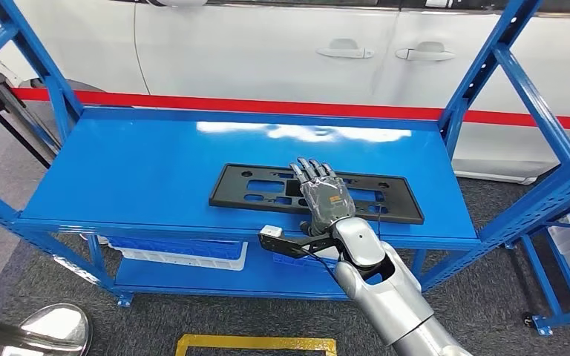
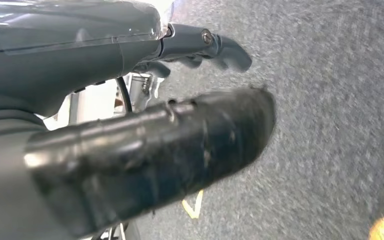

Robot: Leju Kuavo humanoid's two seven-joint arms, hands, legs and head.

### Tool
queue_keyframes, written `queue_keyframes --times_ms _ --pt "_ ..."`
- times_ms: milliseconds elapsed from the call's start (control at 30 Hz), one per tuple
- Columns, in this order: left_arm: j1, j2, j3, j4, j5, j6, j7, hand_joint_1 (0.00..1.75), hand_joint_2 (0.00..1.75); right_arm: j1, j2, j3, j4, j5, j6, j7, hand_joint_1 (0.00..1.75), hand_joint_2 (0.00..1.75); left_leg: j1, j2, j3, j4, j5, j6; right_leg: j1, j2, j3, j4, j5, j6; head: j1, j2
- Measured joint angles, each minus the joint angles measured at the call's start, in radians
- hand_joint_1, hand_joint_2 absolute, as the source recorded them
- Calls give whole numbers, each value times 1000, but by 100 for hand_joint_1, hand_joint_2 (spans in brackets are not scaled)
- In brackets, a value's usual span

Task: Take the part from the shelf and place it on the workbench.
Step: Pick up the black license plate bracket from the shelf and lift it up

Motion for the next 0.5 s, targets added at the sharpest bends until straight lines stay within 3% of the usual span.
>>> queue_keyframes --times_ms 67,133,167,200,233,267,300,333,400,433,500 --pt "-2 0 0 0 0 0 0 0 0 -1 3 2 0 8 0 6 0 175 -1 3 2 5 -7 -9 -9 -1 21 -25 3 4 0 0" --pt "-2 0 0 0 0 1 0 0 0 -7 8 6 4 21 4 22 5 175 -2 3 -29 75 -41 -18 -20 -2 43 -48 6 9 -2 0" --pt "-2 1 0 0 -1 2 0 0 0 -11 11 8 11 25 7 34 23 175 -2 3 -64 136 -67 -24 -20 -2 49 -51 4 9 -3 0" --pt "-2 3 0 0 -1 3 0 0 0 -14 13 10 20 28 11 47 56 175 0 3 -104 202 -90 -29 -21 -3 52 -51 1 10 -3 0" --pt "-2 5 0 0 -2 4 0 0 0 -15 15 10 33 32 15 61 95 175 2 4 -136 248 -98 -33 -22 -3 54 -49 -3 11 -3 0" --pt "-1 6 0 0 -2 5 0 0 0 -17 16 10 48 37 17 75 131 175 3 4 -152 262 -87 -38 -23 -3 57 -47 -8 14 -3 0" --pt "-1 6 0 0 -1 6 -2 0 0 -19 17 9 65 45 18 87 155 175 5 4 -147 236 -57 -41 -26 -2 60 -43 -14 17 -3 0" --pt "0 7 0 0 -1 6 -4 0 0 -23 17 8 81 54 17 96 163 175 8 5 -125 176 -14 -45 -29 -1 63 -37 -21 22 -3 0" --pt "1 7 0 0 0 6 -10 0 0 -34 17 1 115 71 16 107 165 175 10 3 -72 55 40 -45 -30 1 64 -20 -37 36 -3 0" --pt "0 7 0 0 0 7 -11 0 0 -39 16 -2 128 77 16 109 166 175 11 1 -56 20 50 -40 -27 2 62 -13 -43 41 -2 0" --pt "-1 6 0 0 1 7 -13 0 0 -45 15 -7 152 84 16 112 168 175 10 -3 -51 7 50 -29 -23 3 59 -5 -49 30 -1 0"
